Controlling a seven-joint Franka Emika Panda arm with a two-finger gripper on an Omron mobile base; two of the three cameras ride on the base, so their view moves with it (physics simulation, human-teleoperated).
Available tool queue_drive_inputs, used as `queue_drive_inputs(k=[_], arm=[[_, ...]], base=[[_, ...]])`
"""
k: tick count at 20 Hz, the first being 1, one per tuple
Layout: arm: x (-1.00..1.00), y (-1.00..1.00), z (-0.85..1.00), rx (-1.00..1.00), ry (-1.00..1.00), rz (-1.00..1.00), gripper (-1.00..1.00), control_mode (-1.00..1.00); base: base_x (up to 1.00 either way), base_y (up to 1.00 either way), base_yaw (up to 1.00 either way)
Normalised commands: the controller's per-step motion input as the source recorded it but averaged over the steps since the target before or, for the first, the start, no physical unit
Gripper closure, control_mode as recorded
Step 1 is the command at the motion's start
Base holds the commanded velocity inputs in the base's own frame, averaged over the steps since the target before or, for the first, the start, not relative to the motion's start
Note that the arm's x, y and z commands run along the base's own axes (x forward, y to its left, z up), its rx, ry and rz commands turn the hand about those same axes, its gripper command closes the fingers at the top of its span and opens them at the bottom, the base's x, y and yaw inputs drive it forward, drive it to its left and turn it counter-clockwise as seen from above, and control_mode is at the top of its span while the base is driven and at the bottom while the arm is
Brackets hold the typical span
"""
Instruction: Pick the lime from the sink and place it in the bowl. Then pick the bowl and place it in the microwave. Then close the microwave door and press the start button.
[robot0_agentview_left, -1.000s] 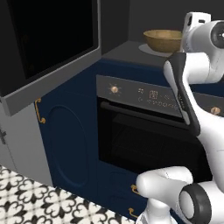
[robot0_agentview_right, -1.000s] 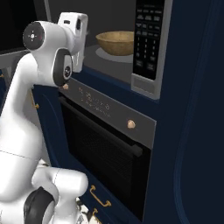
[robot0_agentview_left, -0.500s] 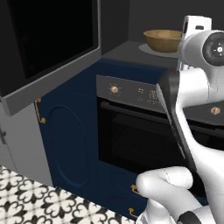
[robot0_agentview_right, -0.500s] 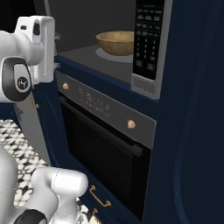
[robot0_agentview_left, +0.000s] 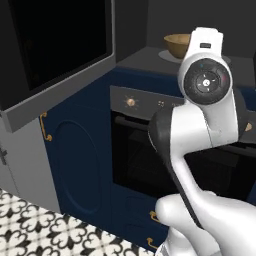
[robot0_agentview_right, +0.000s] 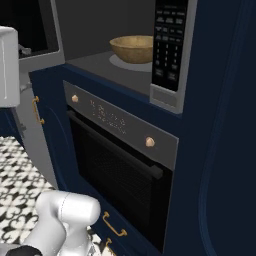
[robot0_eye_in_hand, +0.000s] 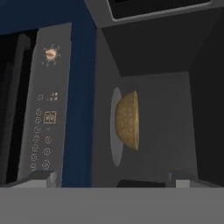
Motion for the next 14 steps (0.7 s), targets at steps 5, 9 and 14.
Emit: queue_drive_inputs(k=[5, 9, 14], arm=[[-0.73, 0.5, 0.0, 0.0, 0.0, -0.06, -1.0, -1.0], [-0.49, 0.6, -0.03, -0.08, 0.0, 0.0, -1.0, -1.0], [-0.17, 0.68, -0.13, -0.08, 0.0, -0.01, -1.0, -1.0]], base=[[0.0, 0.0, 0.0], [0.0, 0.0, 0.0], [0.0, 0.0, 0.0]])
